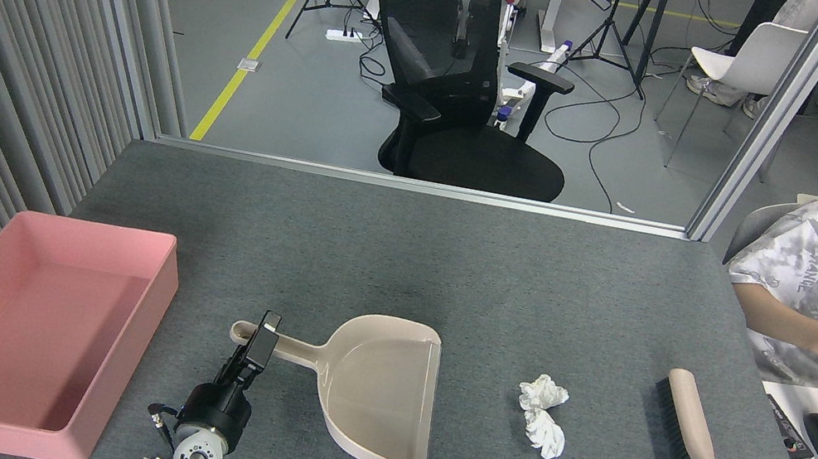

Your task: Sweep and dump garbage into bin

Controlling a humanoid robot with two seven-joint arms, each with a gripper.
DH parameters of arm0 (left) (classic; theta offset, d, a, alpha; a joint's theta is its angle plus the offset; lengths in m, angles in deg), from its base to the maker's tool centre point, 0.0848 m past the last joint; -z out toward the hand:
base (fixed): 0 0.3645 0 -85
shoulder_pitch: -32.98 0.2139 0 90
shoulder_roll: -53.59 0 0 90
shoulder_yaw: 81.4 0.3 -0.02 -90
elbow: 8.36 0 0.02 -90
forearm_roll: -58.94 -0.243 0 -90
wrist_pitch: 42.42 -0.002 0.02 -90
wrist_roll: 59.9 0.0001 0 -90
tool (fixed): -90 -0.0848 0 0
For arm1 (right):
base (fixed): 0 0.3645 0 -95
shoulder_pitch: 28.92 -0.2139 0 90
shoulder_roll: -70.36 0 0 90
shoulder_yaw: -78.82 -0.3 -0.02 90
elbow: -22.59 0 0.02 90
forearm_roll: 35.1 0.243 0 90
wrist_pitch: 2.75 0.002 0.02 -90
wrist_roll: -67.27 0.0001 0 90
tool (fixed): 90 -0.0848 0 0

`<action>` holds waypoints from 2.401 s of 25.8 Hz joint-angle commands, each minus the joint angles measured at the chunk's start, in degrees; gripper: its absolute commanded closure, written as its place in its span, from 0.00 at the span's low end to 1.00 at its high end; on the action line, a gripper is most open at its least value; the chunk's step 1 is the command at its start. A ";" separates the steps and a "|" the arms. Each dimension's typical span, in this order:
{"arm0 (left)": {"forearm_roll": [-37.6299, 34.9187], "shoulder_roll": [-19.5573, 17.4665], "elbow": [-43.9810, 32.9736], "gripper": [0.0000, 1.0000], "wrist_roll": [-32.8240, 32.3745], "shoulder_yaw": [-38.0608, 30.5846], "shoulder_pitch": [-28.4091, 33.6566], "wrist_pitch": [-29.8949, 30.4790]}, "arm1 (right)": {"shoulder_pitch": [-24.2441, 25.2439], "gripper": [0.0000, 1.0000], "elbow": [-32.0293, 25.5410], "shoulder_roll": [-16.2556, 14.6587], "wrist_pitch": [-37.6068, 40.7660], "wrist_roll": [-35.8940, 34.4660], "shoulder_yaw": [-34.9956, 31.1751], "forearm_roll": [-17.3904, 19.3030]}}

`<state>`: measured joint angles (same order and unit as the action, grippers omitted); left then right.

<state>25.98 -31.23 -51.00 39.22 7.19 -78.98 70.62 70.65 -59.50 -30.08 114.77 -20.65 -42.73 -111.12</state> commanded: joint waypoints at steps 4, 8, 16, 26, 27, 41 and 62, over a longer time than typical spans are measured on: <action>0.10 -0.08 0.10 0.12 0.11 -0.17 0.16 0.33 | 0.00 0.02 0.00 -0.02 0.00 0.21 0.00 0.00; -0.08 -0.17 0.18 0.22 0.11 -0.17 0.08 0.42 | 0.00 0.02 0.00 -0.02 0.00 0.21 0.00 0.00; -0.17 -0.52 0.27 0.51 0.11 -0.08 0.08 0.42 | 0.00 0.02 0.00 -0.02 0.00 0.21 0.00 0.00; -0.26 -0.87 0.18 0.68 0.11 -0.08 0.16 1.21 | -0.08 0.02 0.00 -0.02 -0.09 0.29 0.00 0.00; -0.34 -0.87 0.10 0.70 0.11 -0.08 0.16 1.21 | 0.00 0.02 0.00 -0.02 -0.18 0.29 0.00 -0.09; -0.34 -0.87 0.10 0.73 0.11 0.01 0.08 1.21 | -1.31 0.08 1.32 -0.46 -3.96 1.08 2.55 0.00; -0.34 -0.78 0.18 0.72 0.11 0.01 0.16 1.13 | -6.32 0.22 5.98 -3.71 -6.16 3.37 5.19 0.09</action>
<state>25.63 -32.06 -50.82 39.37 7.20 -78.84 71.77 64.55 -53.76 -33.55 109.14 -17.35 -38.69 -111.10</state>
